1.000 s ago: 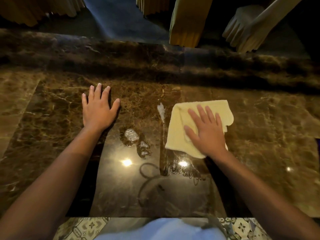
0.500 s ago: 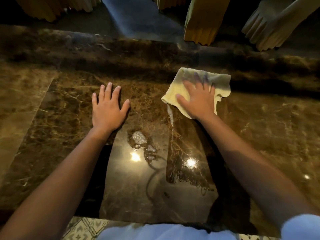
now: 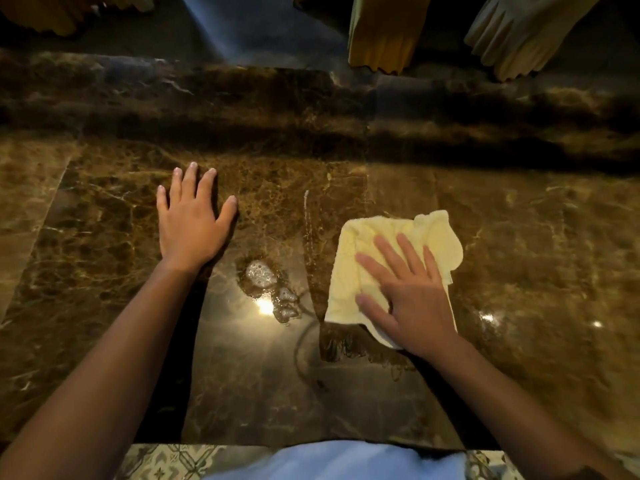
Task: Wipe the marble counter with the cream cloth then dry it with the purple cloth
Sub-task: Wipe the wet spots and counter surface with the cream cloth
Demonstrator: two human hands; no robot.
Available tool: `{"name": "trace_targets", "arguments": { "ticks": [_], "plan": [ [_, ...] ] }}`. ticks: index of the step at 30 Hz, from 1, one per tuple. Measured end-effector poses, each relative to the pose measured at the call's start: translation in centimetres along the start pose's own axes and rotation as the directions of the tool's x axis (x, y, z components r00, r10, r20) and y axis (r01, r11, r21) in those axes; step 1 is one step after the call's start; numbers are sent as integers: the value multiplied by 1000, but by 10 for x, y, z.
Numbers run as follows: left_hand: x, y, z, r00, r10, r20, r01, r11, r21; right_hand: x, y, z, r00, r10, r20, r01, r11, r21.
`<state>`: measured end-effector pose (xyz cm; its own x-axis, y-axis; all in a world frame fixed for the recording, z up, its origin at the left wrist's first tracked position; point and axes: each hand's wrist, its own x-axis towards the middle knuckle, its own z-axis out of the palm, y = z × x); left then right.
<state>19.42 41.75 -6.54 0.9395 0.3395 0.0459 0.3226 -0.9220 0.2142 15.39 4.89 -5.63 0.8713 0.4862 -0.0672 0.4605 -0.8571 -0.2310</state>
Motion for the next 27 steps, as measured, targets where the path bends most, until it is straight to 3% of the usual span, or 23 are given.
{"name": "trace_targets", "arguments": {
  "ticks": [3, 6, 11, 18, 27],
  "plan": [
    [1, 1, 1, 1000, 17, -8, -17, 1000, -10, 56, 16, -5, 989, 144, -25, -145, 988, -52],
    [2, 2, 1, 999, 20, 25, -19, 999, -40, 128, 15, -11, 963, 268, -32, -268, 963, 4],
    [-15, -30, -21, 992, 32, 123, -29, 999, -27, 190, -32, -16, 982, 189, -12, -189, 981, 54],
    [-92, -72, -22, 998, -70, -3, 70, 997, 8, 94, -48, 3, 1000, -22, -9, 22, 1000, 14],
    [-91, -68, -20, 993, -94, -78, 92, 995, -29, -57, -34, 17, 994, -105, -42, 107, 993, 42]
  ]
}}
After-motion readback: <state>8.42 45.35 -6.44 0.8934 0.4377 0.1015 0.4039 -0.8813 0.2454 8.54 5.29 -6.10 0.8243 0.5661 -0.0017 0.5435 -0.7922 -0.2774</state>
